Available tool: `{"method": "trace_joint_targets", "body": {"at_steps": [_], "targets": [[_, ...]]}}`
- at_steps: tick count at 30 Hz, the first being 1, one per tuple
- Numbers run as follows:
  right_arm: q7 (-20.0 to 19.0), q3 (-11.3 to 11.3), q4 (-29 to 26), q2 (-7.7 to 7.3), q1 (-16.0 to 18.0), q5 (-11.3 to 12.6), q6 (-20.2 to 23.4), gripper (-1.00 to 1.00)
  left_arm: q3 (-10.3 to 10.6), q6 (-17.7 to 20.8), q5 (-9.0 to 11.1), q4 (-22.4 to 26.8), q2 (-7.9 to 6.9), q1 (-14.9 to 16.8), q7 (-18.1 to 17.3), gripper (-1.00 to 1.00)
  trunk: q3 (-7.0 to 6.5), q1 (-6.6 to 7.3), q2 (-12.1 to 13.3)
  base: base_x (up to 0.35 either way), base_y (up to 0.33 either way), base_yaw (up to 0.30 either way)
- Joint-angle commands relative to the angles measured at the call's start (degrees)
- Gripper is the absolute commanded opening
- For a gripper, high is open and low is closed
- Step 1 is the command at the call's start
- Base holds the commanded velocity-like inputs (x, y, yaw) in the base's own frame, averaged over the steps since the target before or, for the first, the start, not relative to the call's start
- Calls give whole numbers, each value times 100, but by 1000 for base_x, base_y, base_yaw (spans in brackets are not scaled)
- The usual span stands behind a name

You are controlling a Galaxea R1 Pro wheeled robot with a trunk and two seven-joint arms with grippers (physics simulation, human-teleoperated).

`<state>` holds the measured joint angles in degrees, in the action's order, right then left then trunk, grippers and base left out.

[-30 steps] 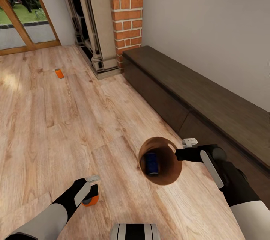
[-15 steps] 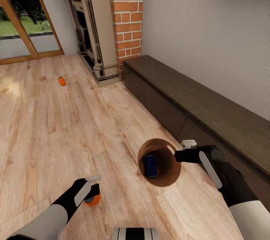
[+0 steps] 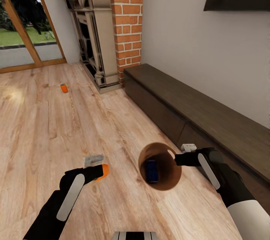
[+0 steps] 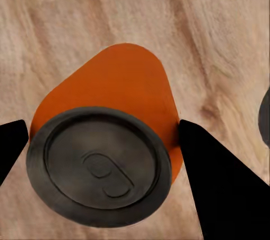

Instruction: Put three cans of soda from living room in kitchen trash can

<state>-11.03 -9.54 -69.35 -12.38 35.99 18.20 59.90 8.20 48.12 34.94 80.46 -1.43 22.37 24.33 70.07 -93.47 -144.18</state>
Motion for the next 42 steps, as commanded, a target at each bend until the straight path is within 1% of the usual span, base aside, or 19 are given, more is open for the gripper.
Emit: {"method": "trace_joint_targets", "body": {"at_steps": [1, 4, 7, 9, 14, 17, 19, 20, 23, 25, 26, 27, 30, 31, 32, 33, 36, 38, 42], "targets": [[-23, 2, 1, 4, 4, 177, 10, -100, -14, 71, -18, 93, 2, 6, 2, -100, -23, 2, 2, 0, 0, 0], [-22, 4, 64, 29, 21, 176, 10, -100, -241, 371, 55, 405, 13, 135, 14, -100, -89, 10, 6, 0, 0, 3], [-17, 10, 461, 86, 120, 175, 10, -100, -455, 679, 178, 764, 29, 216, 23, -100, -162, 18, 10, 0, 0, 124], [-12, 22, 911, 211, 270, 171, 10, -100, -620, 796, 225, 944, 35, 320, 22, -100, -209, 23, 12, 0, 0, 229], [3, 30, 1595, 342, 562, 159, 10, -100, -754, 1071, 295, 1128, 56, 595, 19, -100, -322, 36, 19, 0, 0, 279], [7, 31, 1692, 433, 601, 152, 10, -100, -759, 1105, 355, 1152, 185, 656, 19, -100, -388, 43, 23, 0, 0, 294], [9, 31, 1722, 462, 612, 150, 10, -100, -738, 1117, 377, 1160, 401, 724, 19, -100, -433, 48, 26, 0, 0, 296], [8, 31, 1728, 466, 613, 150, 10, -100, -719, 1120, 379, 1161, 459, 745, 19, -100, -455, 51, 27, 0, 0, 297], [9, 31, 1861, 497, 642, 149, 10, -100, -376, 1143, 403, 1163, 729, 865, 19, -100, -521, 59, 31, 0, 0, 297], [12, 31, 2020, 509, 703, 149, 10, -100, -131, 1151, 576, 1160, 870, 912, 19, -100, -565, 64, 34, 0, 0, 297], [12, 31, 2050, 512, 716, 149, 10, -100, -60, 1152, 645, 1157, 891, 931, 19, -100, -588, 66, 35, 0, 0, 297], [17, 31, 2094, 516, 735, 149, 10, -100, 108, 1153, 785, 1150, 926, 973, 22, -100, -610, 69, 37, 0, 0, 298], [28, 31, 2154, 523, 757, 149, 10, -100, 620, 1155, 1098, 1130, 992, 1105, 139, -100, -676, 77, 41, 0, 0, 298], [28, 31, 2159, 527, 757, 149, 10, -100, 678, 1155, 1151, 1128, 998, 1117, 178, -100, -698, 79, 42, 0, 0, 297], [30, 31, 2169, 546, 759, 149, 10, -100, 792, 1155, 1372, 1121, 1010, 1151, 297, -100, -721, 82, 43, 0, 0, 298], [34, 31, 2181, 574, 759, 147, 10, -100, 841, 1156, 1512, 1113, 1014, 1180, 367, -100, -743, 85, 45, 0, 0, 298], [168, 31, 2225, 644, 760, 147, 10, -100, 1027, 1156, 1744, 1028, 1019, 1273, 467, -100, -809, 92, 49, 0, 0, 297], [413, 31, 2250, 693, 760, 152, 10, -100, 1353, 1156, 1931, 745, 1021, 1424, 521, -100, -853, 97, 51, 0, 0, 297], [583, 32, 2264, 721, 760, 162, 10, -100, 1710, 1157, 2305, -95, 1055, 1730, 650, -100, -942, 108, 57, 0, 0, 297]]}}
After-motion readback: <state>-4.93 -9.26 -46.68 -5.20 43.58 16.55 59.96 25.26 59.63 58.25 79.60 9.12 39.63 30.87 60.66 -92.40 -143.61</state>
